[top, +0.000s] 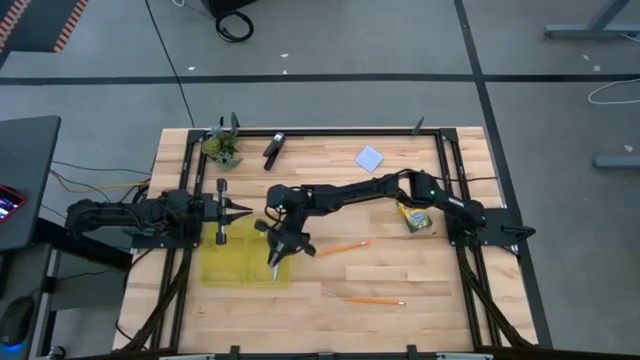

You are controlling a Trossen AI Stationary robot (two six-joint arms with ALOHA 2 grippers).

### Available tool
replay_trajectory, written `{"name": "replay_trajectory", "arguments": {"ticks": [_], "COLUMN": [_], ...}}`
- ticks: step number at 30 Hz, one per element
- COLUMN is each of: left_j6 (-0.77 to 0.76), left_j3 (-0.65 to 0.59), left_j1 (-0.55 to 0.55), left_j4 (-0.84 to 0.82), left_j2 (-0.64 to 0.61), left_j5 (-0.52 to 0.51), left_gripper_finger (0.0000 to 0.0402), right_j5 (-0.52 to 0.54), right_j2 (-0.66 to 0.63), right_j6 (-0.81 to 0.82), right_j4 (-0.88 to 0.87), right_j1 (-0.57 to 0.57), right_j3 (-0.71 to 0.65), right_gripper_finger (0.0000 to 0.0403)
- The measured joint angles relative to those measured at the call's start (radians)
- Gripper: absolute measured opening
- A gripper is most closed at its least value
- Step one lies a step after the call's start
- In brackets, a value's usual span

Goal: Pack school essentials
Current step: Put the purple pen into the yellow pencil box

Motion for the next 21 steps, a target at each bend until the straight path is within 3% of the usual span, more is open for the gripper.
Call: {"name": "replay_trajectory", "arguments": {"ticks": [4,21], "left_j6": [0.0,0.0], "left_j3": [0.0,0.0], "left_j1": [0.0,0.0], "left_j4": [0.0,0.001], "left_j2": [0.0,0.0], "left_j5": [0.0,0.0], "left_gripper_finger": [0.0028,0.003], "right_j5": [-0.091,-0.168], "right_j2": [0.032,0.036], "right_j6": [-0.01,-0.063], "right_j4": [-0.013,-0.028], "right_j1": [-0.008,-0.023], "right_j3": [0.036,0.037], "right_gripper_finger": [0.0071,0.0071]}}
